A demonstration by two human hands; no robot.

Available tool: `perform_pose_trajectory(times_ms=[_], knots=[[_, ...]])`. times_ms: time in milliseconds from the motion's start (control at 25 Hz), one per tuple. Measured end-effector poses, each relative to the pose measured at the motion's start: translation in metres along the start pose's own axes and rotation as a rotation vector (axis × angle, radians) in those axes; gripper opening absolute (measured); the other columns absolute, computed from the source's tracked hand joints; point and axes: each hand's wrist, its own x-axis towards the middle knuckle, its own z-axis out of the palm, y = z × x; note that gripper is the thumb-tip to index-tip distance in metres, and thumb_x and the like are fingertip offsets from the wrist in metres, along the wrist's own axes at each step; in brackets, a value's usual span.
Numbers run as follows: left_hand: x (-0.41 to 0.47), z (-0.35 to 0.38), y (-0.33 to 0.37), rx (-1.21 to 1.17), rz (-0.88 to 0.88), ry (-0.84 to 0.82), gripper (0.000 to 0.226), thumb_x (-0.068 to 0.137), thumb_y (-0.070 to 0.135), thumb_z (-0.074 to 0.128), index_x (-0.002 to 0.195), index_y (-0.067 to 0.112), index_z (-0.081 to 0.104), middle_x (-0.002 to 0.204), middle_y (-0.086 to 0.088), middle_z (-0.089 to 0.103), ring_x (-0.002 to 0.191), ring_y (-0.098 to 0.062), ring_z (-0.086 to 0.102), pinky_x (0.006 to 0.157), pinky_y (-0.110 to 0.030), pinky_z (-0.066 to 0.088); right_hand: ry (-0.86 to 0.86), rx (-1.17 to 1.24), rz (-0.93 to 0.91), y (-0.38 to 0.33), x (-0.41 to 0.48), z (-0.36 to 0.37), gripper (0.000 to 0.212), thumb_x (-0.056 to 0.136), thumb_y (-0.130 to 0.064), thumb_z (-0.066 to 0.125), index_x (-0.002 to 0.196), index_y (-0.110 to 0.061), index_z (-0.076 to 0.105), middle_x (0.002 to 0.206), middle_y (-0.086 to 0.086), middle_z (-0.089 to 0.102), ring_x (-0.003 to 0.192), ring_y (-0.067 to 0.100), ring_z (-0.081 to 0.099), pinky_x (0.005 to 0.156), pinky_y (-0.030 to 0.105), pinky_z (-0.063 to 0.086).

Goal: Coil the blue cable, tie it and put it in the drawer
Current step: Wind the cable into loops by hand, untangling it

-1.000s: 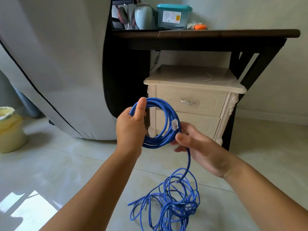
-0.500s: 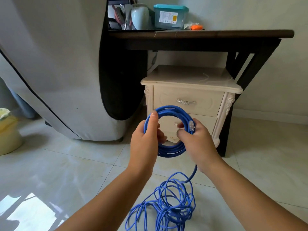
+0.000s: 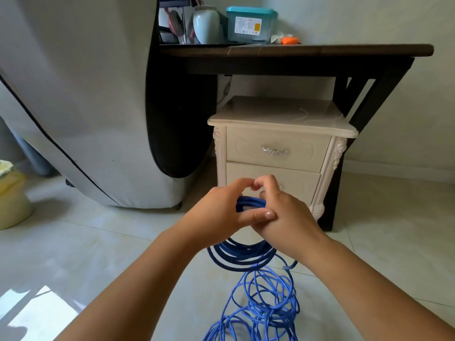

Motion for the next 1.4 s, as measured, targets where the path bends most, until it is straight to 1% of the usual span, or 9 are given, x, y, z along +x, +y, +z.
perform_pose_trajectory(times_ms=[200,360,480,560,800,1040,1080,1200,1400], knots=[[-0.001,0.004,-0.001,-0.196,0.016,0.115,0.054,0.08,0.062,0.059,0.125,0.031,0.062,0.088,0.005,0.071,0.079,-0.01,0.065,0.074,-0.032,0.054,0.093,0.188,0.01,0.006,0.001,0.004,0.039,0.085,-0.02,0.064,0.104,-0.034,0.032,0.088,-0.006,0.067,0.078,0.022,0.061,0.069,0.04,0.051],[0.0,0.004,-0.001,-0.411,-0.007,0.245,0.028,0.095,0.034,0.062,0.121,0.026,0.067,0.07,0.01,0.068,0.058,-0.003,0.059,0.054,-0.02,0.046,-0.091,0.478,0.157,0.016,0.002,-0.001,0.057,0.075,-0.022,0.078,0.115,-0.045,0.044,0.103,-0.012,0.069,0.088,0.013,0.069,0.085,0.037,0.056],[0.003,0.0,-0.006,-0.626,-0.103,0.388,0.018,0.097,0.03,0.059,0.1,0.021,0.075,0.054,0.012,0.052,0.052,-0.008,0.043,0.052,-0.024,0.037,-0.285,0.689,0.351,0.026,0.001,-0.004,0.047,0.071,-0.036,0.083,0.111,-0.029,0.059,0.093,-0.003,0.074,0.086,0.019,0.073,0.092,0.045,0.055],[0.005,-0.002,-0.005,-0.718,-0.143,0.447,0.023,0.098,0.031,0.057,0.09,0.017,0.074,0.054,0.006,0.046,0.052,-0.011,0.04,0.053,-0.029,0.037,-0.304,0.844,0.413,0.024,0.001,-0.002,0.028,0.081,-0.032,0.077,0.104,-0.019,0.065,0.086,0.002,0.076,0.081,0.025,0.074,0.087,0.043,0.058],[0.01,-0.007,0.001,-0.754,-0.093,0.481,0.028,0.101,0.033,0.05,0.099,0.015,0.071,0.053,0.009,0.042,0.049,-0.009,0.039,0.054,-0.03,0.039,0.236,0.812,0.343,0.009,0.004,0.003,0.01,0.081,-0.024,0.077,0.084,-0.019,0.07,0.068,0.007,0.063,0.053,0.018,0.053,0.045,0.024,0.044],[0.005,-0.02,-0.004,-0.59,-0.032,0.358,0.033,0.1,0.041,0.05,0.09,0.017,0.07,0.053,0.008,0.042,0.049,-0.011,0.037,0.054,-0.033,0.036,0.059,1.054,0.306,0.012,0.009,-0.023,0.028,0.063,-0.034,0.084,0.086,-0.02,0.074,0.07,-0.006,0.057,0.048,0.002,0.04,0.045,0.017,0.027],[0.003,-0.022,-0.005,-0.518,-0.024,0.346,0.031,0.099,0.042,0.051,0.091,0.02,0.071,0.055,0.003,0.046,0.049,-0.015,0.039,0.052,-0.035,0.037,0.083,1.115,0.321,0.01,0.011,-0.025,0.013,0.071,-0.036,0.077,0.076,-0.024,0.075,0.075,-0.003,0.057,0.047,0.004,0.034,0.042,0.016,0.024],[-0.001,-0.024,-0.007,-0.265,-0.017,0.317,0.017,0.097,0.041,0.053,0.087,0.035,0.066,0.069,-0.009,0.064,0.052,-0.02,0.048,0.049,-0.028,0.042,0.171,1.144,0.309,0.014,0.014,-0.026,0.041,0.096,-0.02,0.054,0.062,-0.029,0.075,0.095,0.006,0.061,0.049,0.007,0.026,0.038,0.015,0.02],[-0.002,-0.026,-0.009,-0.42,-0.035,0.473,0.023,0.1,0.032,0.051,0.087,0.022,0.068,0.058,-0.001,0.053,0.045,-0.006,0.047,0.046,-0.02,0.041,0.188,0.939,0.225,0.004,-0.001,-0.004,0.027,0.102,-0.019,0.048,0.088,-0.029,0.069,0.095,0.013,0.056,0.05,0.01,0.038,0.043,0.022,0.035]])
